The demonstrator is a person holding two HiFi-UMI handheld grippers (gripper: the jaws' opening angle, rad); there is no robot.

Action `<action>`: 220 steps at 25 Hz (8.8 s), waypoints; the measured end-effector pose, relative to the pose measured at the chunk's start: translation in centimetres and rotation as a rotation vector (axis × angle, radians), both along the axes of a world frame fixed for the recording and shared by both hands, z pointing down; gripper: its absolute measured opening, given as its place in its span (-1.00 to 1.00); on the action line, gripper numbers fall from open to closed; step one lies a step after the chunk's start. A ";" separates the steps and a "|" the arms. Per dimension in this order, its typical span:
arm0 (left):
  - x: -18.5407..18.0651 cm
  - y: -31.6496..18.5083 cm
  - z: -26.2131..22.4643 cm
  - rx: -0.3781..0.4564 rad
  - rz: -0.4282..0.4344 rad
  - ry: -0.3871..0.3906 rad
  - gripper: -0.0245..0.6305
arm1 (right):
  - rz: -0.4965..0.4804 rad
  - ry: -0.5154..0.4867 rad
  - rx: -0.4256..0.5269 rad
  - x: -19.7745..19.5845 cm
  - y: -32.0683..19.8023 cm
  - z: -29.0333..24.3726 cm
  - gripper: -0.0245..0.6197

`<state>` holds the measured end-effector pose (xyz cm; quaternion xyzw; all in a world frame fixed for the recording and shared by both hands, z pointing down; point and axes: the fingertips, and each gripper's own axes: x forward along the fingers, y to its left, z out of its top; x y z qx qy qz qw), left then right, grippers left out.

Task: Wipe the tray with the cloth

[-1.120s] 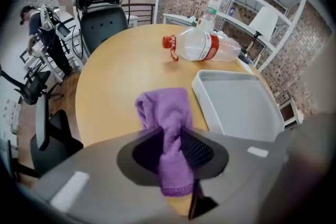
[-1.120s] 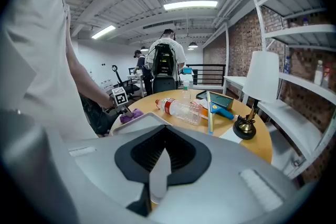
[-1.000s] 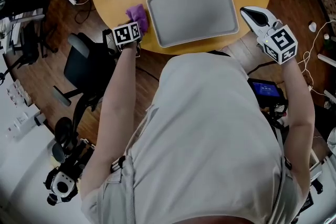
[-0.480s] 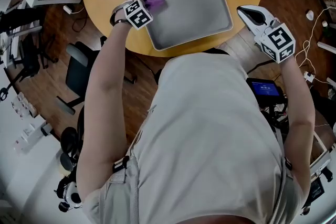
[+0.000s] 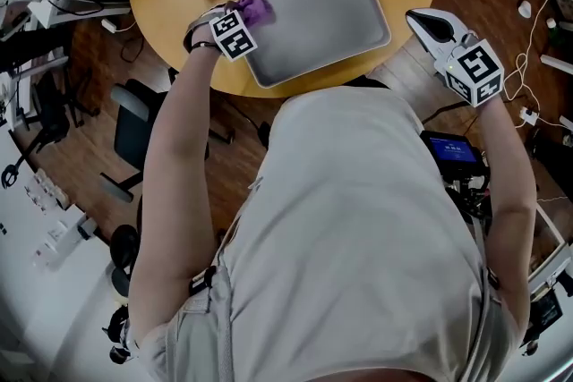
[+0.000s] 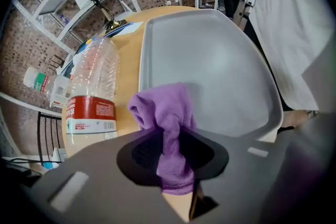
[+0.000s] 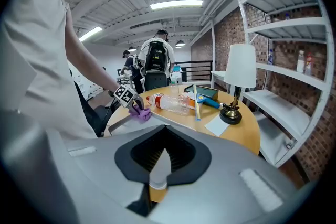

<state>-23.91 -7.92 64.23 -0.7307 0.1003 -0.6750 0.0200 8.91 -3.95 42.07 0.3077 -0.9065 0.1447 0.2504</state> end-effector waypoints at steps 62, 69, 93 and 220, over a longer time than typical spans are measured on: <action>6.9 -3.8 1.1 0.035 -0.003 -0.061 -0.63 | 0.056 -0.007 -0.062 1.5 -0.9 2.9 -0.91; 11.8 -6.2 1.8 0.061 0.016 -0.075 -0.63 | 0.103 0.009 -0.079 3.5 -0.4 4.1 -0.91; 19.9 7.2 2.0 -0.093 0.027 0.004 -0.66 | 0.084 -0.037 -0.069 3.4 1.0 4.3 -0.91; 23.4 2.3 0.1 -0.405 -1.313 0.532 -0.66 | 0.157 -0.103 -0.181 5.4 1.5 7.7 -0.91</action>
